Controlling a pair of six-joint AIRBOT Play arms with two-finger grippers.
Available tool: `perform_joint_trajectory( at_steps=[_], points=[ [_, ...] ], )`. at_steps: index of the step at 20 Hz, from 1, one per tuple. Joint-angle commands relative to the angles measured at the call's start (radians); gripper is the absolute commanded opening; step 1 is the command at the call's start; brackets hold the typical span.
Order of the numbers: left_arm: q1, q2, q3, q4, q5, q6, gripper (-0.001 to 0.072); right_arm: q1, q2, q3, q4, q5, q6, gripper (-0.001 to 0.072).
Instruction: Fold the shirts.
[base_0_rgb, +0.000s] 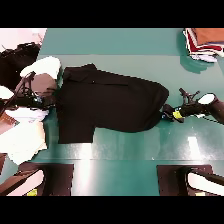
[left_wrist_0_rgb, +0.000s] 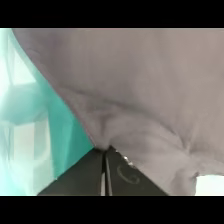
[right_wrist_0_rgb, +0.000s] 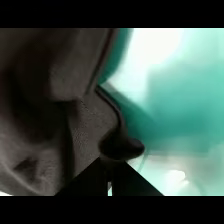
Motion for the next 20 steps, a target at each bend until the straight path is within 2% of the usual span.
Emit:
perform_joint_trajectory(
  at_steps=[1, 6, 10, 12, 16, 20],
  points=[
    [0.000, 0.096, 0.106, -0.002, 0.000, -0.043, 0.0019, -0.002, 0.101, 0.100, 0.021, 0.024, -0.020, 0.0013],
    [0.000, 0.270, 0.587, 0.002, -0.001, -0.044, 0.0019, -0.087, 0.349, 0.503, 0.019, 0.057, -0.036, 0.0012],
    [0.000, 0.288, 1.043, 0.002, -0.010, -0.044, 0.0019, -0.146, 0.472, 0.850, -0.089, 0.064, -0.036, 0.0013],
    [0.000, 0.288, 1.195, 0.002, -0.006, -0.045, 0.0019, -0.177, 0.512, 0.979, -0.142, 0.101, -0.034, 0.0012],
    [0.000, 0.288, 1.305, 0.000, 0.012, -0.103, 0.0018, -0.280, 0.533, 1.133, -0.145, 0.211, -0.034, 0.0012],
    [0.000, 0.282, 1.202, -0.013, -0.008, -0.111, 0.0019, -0.375, 0.430, 1.283, -0.141, 0.394, -0.031, 0.0012]
  ],
)
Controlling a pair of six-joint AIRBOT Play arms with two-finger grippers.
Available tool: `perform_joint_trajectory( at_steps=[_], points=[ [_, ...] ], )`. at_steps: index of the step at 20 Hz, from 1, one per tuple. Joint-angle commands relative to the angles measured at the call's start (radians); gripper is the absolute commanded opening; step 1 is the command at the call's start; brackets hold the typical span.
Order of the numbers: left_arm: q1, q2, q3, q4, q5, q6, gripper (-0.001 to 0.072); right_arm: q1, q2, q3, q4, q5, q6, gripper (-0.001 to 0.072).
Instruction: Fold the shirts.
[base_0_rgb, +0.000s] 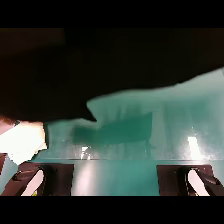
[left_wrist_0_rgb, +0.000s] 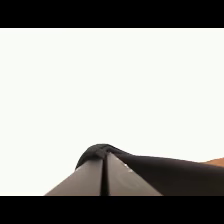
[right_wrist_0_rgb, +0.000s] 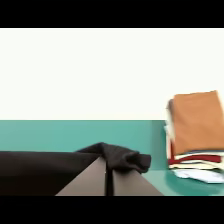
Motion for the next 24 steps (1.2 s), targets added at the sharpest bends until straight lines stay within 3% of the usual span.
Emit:
perform_joint_trajectory(
  at_steps=[1, 5, 9, 14, 16, 21, 24],
  points=[
    [0.001, -0.011, -0.077, -0.021, -0.032, -0.018, 0.0018, -0.063, -0.085, 0.119, -0.008, 0.165, 0.012, 0.0012],
    [-0.011, -0.095, -0.314, -0.103, -0.132, -0.014, 0.0019, 0.026, -0.210, -0.028, -0.006, 0.229, 0.012, 0.0012],
    [-0.121, -0.243, -0.572, -0.043, -0.153, 0.029, 0.0019, 0.120, -0.384, -0.231, -0.008, 0.254, 0.012, 0.0012],
    [-0.159, -0.570, -0.664, 0.050, -0.047, 0.029, 0.0020, 0.198, -0.624, -0.394, -0.080, 0.087, 0.011, 0.0012],
    [-0.159, -0.680, -0.664, 0.047, 0.045, 0.075, 0.0020, 0.216, -0.718, -0.382, -0.079, 0.004, 0.011, 0.0012],
    [-0.159, -0.763, -0.658, 0.046, 0.223, 0.080, 0.0020, 0.229, -0.896, -0.174, -0.075, -0.049, 0.012, 0.0012],
    [-0.158, -0.763, -0.617, 0.051, 0.174, 0.081, 0.0020, 0.230, -0.906, -0.137, -0.085, -0.021, 0.011, 0.0012]
  ],
)
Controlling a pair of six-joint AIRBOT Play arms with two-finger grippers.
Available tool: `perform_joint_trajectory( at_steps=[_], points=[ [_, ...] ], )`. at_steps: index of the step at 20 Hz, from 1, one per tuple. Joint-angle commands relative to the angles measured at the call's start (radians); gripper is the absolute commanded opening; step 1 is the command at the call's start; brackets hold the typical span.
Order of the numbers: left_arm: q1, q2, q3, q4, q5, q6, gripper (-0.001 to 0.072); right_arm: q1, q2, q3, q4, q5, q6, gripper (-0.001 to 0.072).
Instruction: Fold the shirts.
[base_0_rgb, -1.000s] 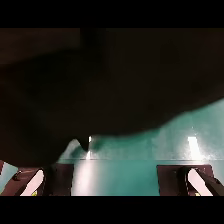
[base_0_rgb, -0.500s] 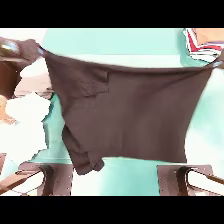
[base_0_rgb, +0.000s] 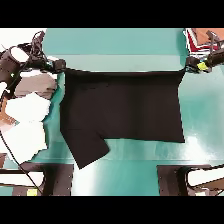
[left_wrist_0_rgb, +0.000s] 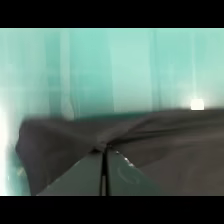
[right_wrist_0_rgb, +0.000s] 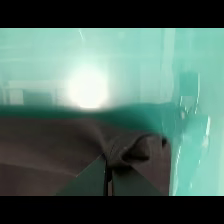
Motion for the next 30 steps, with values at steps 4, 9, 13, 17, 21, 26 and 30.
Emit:
perform_joint_trajectory(
  at_steps=[4, 9, 13, 17, 21, 26, 30],
  points=[
    [0.000, -0.022, -0.012, 0.018, -0.123, 0.060, 0.0020, 0.004, -0.018, -0.050, -0.010, 0.044, 0.000, 0.0012],
    [0.000, -0.022, -0.122, 0.053, -0.134, 0.058, 0.0020, 0.003, 0.055, -0.293, -0.008, -0.046, 0.001, 0.0013],
    [0.000, -0.019, -0.158, 0.055, -0.159, 0.028, 0.0551, 0.003, 0.098, -0.390, 0.000, -0.070, 0.001, 0.0381],
    [0.000, 0.051, -0.170, 0.097, -0.262, -0.031, 0.0538, -0.024, 0.211, -0.466, -0.010, -0.051, 0.000, 0.0388],
    [0.000, 0.249, -0.337, 0.188, -0.386, -0.109, 0.0539, -0.071, 0.393, -0.624, -0.007, -0.039, 0.000, 0.0388],
    [0.000, 0.548, -0.688, 0.186, -0.456, -0.185, 0.0539, -0.101, 0.517, -0.724, -0.006, -0.023, -0.001, 0.0388],
    [0.000, 0.628, -0.893, 0.126, -0.444, -0.197, 0.0539, -0.098, 0.549, -0.725, 0.002, -0.030, -0.001, 0.0388]
  ],
)
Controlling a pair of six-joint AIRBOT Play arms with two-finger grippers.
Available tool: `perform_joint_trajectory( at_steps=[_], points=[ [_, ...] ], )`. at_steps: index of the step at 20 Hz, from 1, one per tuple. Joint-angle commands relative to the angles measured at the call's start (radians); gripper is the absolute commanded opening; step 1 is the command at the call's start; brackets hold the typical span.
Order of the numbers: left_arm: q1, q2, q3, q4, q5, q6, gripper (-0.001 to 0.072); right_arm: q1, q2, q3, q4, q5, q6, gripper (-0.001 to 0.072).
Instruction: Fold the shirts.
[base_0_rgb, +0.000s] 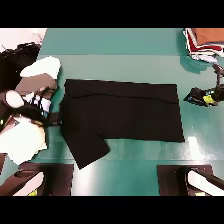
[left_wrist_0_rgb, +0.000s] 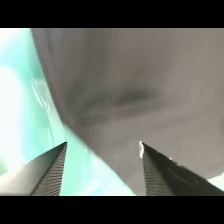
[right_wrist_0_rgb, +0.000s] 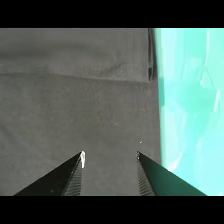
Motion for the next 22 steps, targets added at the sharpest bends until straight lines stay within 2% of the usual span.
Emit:
perform_joint_trajectory(
  at_steps=[1, 6, 10, 12, 15, 18, 20, 22],
  points=[
    [0.001, 0.069, -0.174, -0.045, 0.006, -0.023, 0.0539, -0.003, 0.038, -0.015, 0.004, -0.002, -0.001, 0.0387],
    [-0.005, 0.069, -0.280, -0.190, 0.158, -0.003, 0.0538, -0.003, 0.038, -0.014, 0.004, 0.013, 0.000, 0.0388],
    [-0.077, 0.069, -0.301, -0.259, 0.233, 0.021, 0.0519, -0.003, 0.038, -0.015, 0.004, 0.030, 0.000, 0.0388],
    [-0.079, 0.069, -0.290, -0.275, 0.249, 0.023, 0.0017, -0.011, 0.038, -0.017, -0.009, 0.076, -0.014, 0.0388],
    [-0.079, 0.070, -0.229, -0.273, 0.225, 0.023, 0.0019, -0.082, 0.054, -0.087, -0.008, 0.144, -0.022, 0.0388],
    [-0.079, 0.070, -0.153, -0.273, 0.188, 0.035, 0.0019, -0.193, 0.105, -0.256, -0.054, 0.182, -0.022, 0.0391],
    [-0.079, 0.070, -0.127, -0.276, 0.189, 0.041, 0.0019, -0.262, 0.120, -0.368, -0.048, 0.179, -0.022, 0.0508],
    [-0.079, 0.070, -0.121, -0.279, 0.192, 0.041, 0.0020, -0.298, 0.111, -0.450, -0.021, 0.168, -0.023, 0.0507]
  ],
)
